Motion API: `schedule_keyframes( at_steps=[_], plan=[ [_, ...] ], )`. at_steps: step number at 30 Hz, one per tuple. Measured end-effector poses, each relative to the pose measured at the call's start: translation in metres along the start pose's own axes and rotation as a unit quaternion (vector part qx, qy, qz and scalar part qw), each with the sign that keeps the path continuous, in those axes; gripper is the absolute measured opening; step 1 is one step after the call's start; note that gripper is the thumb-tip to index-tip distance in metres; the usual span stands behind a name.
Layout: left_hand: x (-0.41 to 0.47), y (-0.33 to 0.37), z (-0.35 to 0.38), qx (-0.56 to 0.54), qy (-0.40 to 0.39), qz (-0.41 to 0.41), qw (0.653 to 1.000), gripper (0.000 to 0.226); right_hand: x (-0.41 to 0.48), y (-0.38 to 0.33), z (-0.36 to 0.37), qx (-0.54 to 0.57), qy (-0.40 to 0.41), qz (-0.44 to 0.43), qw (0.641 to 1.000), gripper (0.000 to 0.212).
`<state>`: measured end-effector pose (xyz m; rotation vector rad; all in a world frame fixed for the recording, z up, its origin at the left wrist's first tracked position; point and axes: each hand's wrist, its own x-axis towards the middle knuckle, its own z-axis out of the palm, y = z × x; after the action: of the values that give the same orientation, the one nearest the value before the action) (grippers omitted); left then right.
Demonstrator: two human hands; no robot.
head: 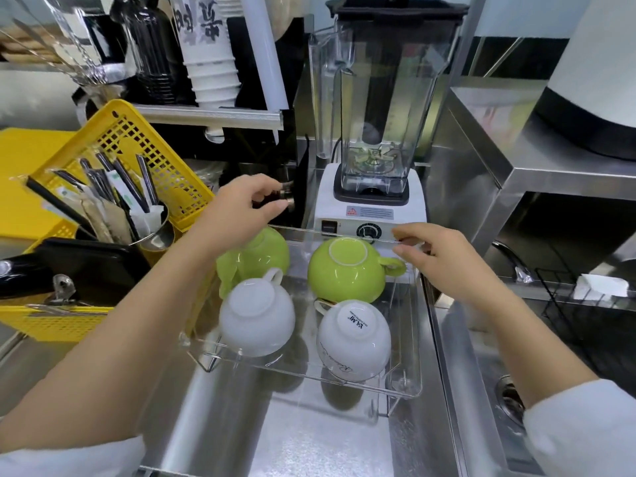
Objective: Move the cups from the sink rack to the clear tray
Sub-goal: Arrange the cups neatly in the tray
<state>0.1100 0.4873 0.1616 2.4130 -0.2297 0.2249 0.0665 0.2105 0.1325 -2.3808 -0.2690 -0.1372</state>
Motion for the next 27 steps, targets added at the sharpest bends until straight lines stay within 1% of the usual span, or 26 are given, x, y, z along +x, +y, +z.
schedule_keyframes(
  at_steps=[3,7,8,9,11,12,14,17,20,23,25,27],
  plan=[
    [-0.009,-0.017,-0.014,0.023,0.011,-0.029,0.999,0.028,0.007,-0.009,0.006,0.025,0.0,0.0,1.0,0.028],
    [-0.02,-0.035,-0.03,0.03,-0.022,-0.013,0.999,0.032,0.017,-0.032,0.019,0.018,-0.015,-0.023,0.999,0.028],
    [-0.02,-0.038,-0.035,0.055,-0.051,0.001,0.997,0.038,0.019,-0.038,0.023,0.021,-0.017,-0.026,0.999,0.027],
    [-0.02,-0.041,-0.04,0.084,-0.094,0.021,0.992,0.049,0.022,-0.046,0.026,0.025,-0.021,-0.027,0.999,0.027],
    [-0.018,-0.044,-0.048,0.155,-0.192,0.064,0.967,0.07,0.026,-0.062,0.032,0.035,-0.031,-0.025,0.999,0.026],
    [-0.017,-0.044,-0.05,0.191,-0.222,0.091,0.952,0.074,0.029,-0.07,0.035,0.036,-0.039,-0.028,0.998,0.025],
    [-0.016,-0.048,-0.052,0.235,-0.257,0.127,0.929,0.077,0.036,-0.083,0.041,0.035,-0.054,-0.024,0.998,0.023],
    [-0.009,-0.059,-0.053,0.267,-0.299,0.135,0.906,0.085,0.047,-0.098,0.056,0.054,-0.079,0.006,0.995,0.023],
    [-0.001,-0.072,-0.048,0.272,-0.315,0.151,0.896,0.097,0.054,-0.108,0.072,0.044,-0.123,0.029,0.991,0.032],
    [0.004,-0.08,-0.04,0.272,-0.317,0.176,0.891,0.111,0.057,-0.118,0.084,0.008,-0.191,0.054,0.98,0.04],
    [0.006,-0.081,-0.035,0.264,-0.321,0.187,0.89,0.116,0.059,-0.124,0.09,-0.022,-0.211,0.064,0.975,0.048],
    [0.007,-0.08,-0.032,0.236,-0.318,0.195,0.897,0.115,0.06,-0.127,0.094,-0.039,-0.227,0.076,0.97,0.058]
  ],
)
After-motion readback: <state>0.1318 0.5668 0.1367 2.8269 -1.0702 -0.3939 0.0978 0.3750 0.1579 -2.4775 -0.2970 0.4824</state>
